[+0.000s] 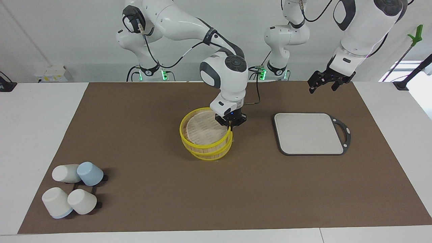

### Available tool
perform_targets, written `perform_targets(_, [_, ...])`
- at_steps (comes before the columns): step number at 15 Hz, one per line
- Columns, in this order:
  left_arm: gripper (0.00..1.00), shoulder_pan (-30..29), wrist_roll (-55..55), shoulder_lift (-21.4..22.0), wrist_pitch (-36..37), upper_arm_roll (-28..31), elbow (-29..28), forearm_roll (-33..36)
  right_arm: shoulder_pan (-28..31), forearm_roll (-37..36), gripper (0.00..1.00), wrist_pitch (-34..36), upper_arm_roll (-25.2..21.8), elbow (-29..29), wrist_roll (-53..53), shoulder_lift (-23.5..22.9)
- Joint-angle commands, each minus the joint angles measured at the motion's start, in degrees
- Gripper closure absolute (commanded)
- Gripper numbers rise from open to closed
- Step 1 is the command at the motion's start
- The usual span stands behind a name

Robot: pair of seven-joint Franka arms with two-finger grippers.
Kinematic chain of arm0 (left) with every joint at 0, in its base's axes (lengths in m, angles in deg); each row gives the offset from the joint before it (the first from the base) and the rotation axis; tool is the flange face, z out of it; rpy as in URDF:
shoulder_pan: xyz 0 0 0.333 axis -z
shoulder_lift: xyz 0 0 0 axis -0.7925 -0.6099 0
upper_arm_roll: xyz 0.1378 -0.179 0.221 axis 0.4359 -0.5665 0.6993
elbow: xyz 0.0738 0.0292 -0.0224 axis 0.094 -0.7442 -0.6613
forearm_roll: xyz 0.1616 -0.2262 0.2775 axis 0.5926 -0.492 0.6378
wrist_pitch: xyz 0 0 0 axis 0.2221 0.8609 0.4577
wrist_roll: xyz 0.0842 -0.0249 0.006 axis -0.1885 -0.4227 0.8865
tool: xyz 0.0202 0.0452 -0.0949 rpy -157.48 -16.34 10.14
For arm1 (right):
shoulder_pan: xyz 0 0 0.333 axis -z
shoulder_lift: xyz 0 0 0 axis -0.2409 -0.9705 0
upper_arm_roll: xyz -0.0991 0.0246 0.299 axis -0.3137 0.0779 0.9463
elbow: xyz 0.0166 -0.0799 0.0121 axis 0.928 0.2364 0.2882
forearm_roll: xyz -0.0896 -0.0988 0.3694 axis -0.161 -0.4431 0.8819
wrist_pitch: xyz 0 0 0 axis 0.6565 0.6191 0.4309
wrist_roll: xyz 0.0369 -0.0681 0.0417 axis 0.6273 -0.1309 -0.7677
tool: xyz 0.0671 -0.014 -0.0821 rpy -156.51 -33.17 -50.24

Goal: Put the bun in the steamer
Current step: 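Bring the lid over the steamer with the right gripper while the left gripper withdraws, then lower the lid onto the steamer with the right gripper and release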

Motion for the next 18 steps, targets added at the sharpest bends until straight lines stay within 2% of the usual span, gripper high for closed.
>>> perform_targets(1, [0.00,-0.1,-0.9,-1.8,3.4,0.7,4.7,-1.4,0.2,-0.6,1.00,-4.4,0.2,3.2,1.6,0.4])
perform_targets(11, [0.00,0.2,-3.1,-2.1,3.0,0.5,5.4,-0.6,1.1,0.9,1.00,-9.2,0.2,7.1,1.6,1.1])
perform_targets(18, [0.00,0.1,-3.3,-2.0,2.6,0.1,5.4,0.2,0.4,4.4,1.00,-9.2,0.2,6.0,3.1,1.1])
